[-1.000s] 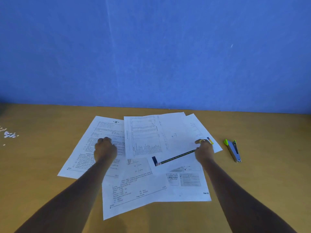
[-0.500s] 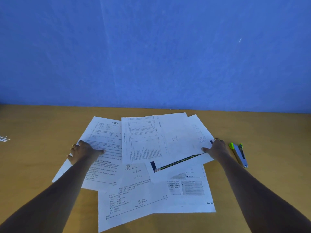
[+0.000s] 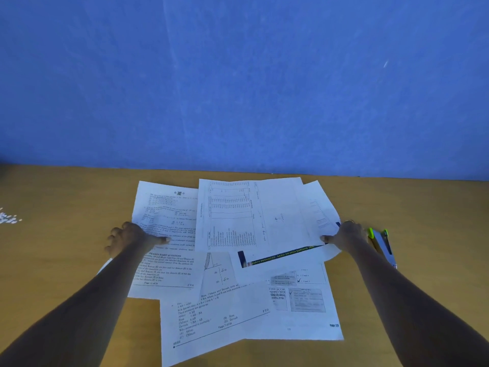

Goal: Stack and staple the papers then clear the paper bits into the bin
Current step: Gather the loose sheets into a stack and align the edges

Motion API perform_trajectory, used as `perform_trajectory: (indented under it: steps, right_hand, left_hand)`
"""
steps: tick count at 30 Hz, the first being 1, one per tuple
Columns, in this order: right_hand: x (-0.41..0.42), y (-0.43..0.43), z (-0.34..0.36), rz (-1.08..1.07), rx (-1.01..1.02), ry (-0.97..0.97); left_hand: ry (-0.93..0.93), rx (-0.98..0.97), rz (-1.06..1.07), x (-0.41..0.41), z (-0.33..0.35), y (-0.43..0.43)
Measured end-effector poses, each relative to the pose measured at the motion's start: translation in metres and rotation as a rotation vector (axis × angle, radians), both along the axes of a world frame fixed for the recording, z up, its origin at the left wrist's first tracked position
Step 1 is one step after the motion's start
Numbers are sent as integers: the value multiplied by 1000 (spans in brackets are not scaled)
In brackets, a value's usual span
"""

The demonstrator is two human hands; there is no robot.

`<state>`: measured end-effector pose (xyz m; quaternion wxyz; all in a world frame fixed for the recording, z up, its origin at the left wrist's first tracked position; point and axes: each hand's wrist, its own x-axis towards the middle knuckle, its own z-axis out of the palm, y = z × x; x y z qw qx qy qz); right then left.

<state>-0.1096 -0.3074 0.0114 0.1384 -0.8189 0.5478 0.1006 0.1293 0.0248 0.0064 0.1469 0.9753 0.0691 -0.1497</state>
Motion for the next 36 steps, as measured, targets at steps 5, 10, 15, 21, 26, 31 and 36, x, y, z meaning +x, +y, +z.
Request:
perform_trajectory:
  steps: [5, 10, 15, 21, 26, 31, 36]
  right_hand:
    - [-2, 8, -5, -135, -9, -131]
    - [-4, 15, -7, -304, 49, -289]
    - [-9, 23, 3, -356, 143, -588]
    - [-22, 31, 14, -417, 329, -781]
    - [-40, 39, 22, -557, 519, -1052]
    - [-57, 59, 16, -697, 629, -1184]
    - [-70, 85, 8, -742, 707, -1235]
  left_hand:
    - [-19, -51, 34, -4, 1, 2]
    - [-21, -173, 23, -4, 13, 8]
    - [-17, -397, 20, -9, 17, 16]
    - [58, -652, 108, -22, 19, 25]
    - [70, -776, 150, -36, 22, 36]
    - [90, -881, 202, -53, 26, 46]
    - [143, -1017, 245, -72, 26, 46]
